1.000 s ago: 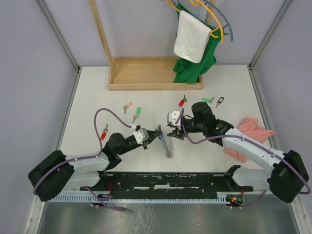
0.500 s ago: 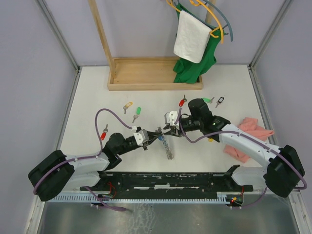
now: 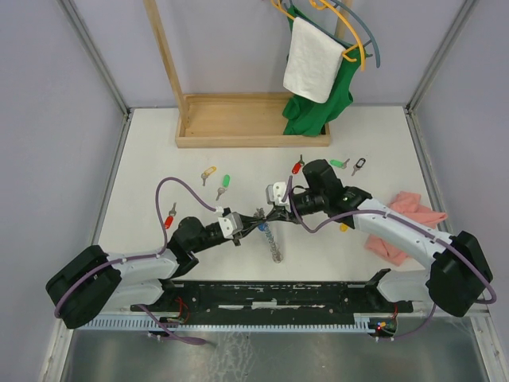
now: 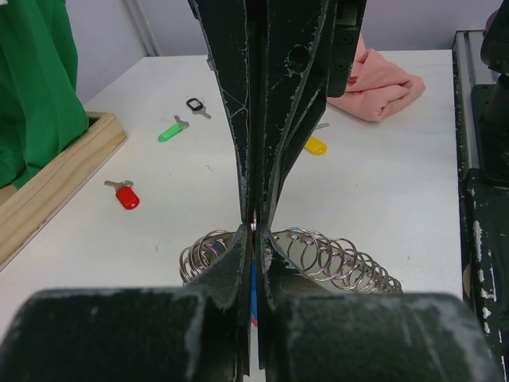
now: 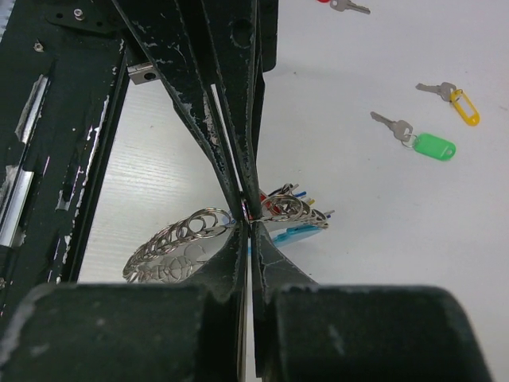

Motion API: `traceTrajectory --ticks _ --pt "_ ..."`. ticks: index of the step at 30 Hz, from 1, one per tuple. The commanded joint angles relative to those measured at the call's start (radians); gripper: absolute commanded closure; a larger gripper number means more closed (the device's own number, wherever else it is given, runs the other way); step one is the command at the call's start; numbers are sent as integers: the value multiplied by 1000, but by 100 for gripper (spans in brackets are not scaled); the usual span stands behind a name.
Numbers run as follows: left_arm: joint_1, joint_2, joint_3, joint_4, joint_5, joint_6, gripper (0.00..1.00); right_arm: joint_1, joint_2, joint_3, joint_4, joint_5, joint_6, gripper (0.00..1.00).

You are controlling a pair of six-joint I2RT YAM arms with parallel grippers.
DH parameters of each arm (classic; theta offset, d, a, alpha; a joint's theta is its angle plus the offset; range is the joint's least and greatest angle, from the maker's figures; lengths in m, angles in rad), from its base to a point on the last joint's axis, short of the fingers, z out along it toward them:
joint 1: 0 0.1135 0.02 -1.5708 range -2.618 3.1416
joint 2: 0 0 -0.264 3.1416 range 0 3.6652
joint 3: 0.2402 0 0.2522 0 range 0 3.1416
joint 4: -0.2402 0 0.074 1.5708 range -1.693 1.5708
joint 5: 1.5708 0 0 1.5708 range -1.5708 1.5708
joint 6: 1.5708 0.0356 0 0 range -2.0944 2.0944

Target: Put the keys on the keyring

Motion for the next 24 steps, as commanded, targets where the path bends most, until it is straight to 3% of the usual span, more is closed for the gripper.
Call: traceTrajectory --ticks 1,6,11,24 --pt "2 -29 36 37 23 65 97 -3 -7 85 -56 -27 -33 99" --pt "3 -55 62 -74 18 93 97 -3 -11 137 -168 23 -63 99" --pt "2 -57 103 -149 45 100 89 9 9 215 -312 86 -111 99" --pt "2 -27 101 -96 37 48 74 37 30 289 -415 172 -160 99"
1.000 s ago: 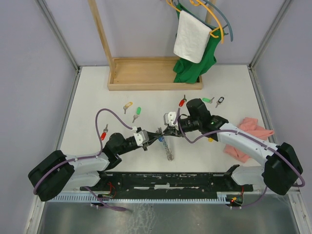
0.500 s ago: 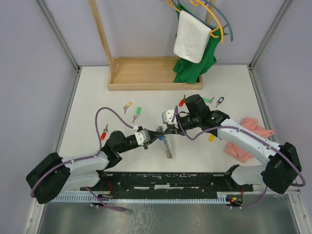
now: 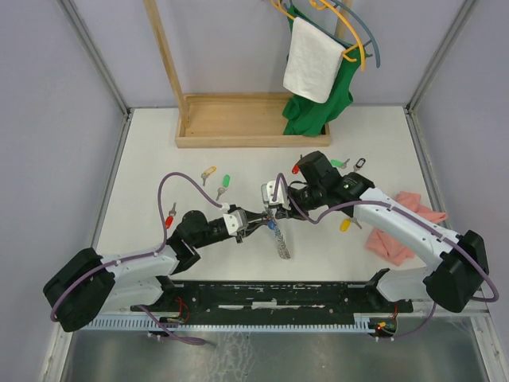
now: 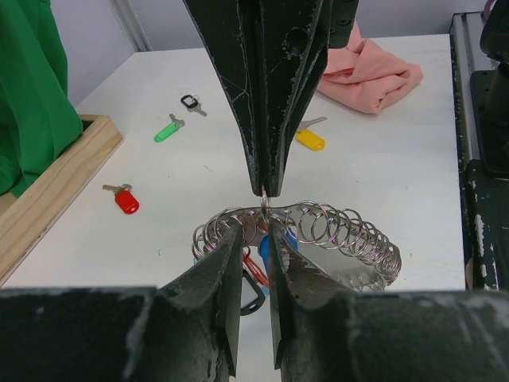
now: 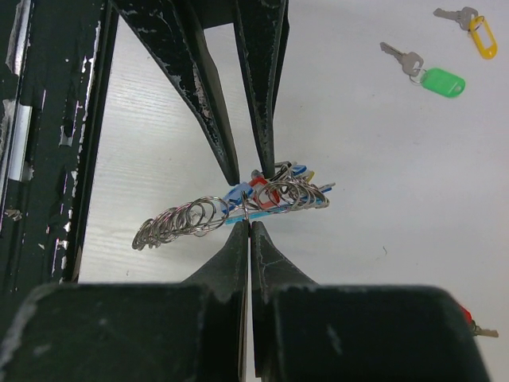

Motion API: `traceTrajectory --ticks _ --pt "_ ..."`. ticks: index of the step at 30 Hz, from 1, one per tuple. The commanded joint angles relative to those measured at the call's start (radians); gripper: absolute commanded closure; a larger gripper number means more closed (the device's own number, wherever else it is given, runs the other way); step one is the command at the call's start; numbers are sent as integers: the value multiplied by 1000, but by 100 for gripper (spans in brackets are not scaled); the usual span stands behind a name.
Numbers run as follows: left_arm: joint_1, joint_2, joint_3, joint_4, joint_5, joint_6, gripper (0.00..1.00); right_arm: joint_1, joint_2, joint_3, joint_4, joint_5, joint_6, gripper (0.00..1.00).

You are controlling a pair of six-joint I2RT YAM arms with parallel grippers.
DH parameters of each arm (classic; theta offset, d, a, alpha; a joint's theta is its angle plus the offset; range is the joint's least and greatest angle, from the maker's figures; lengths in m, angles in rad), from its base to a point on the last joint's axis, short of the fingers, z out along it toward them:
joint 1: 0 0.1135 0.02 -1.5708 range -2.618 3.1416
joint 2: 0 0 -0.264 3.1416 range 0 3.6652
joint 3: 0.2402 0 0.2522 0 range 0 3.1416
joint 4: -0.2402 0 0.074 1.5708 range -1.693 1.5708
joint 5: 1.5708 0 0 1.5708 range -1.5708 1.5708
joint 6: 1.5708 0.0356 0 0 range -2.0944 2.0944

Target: Put the keys on the keyring

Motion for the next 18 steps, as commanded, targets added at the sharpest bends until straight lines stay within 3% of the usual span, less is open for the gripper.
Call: traceTrajectory --ticks 1,18 --pt "2 10 24 78 20 -7 73 10 1 61 5 12 -23 99" --pt "3 97 69 120 53 -40 72 15 10 56 41 27 -3 99"
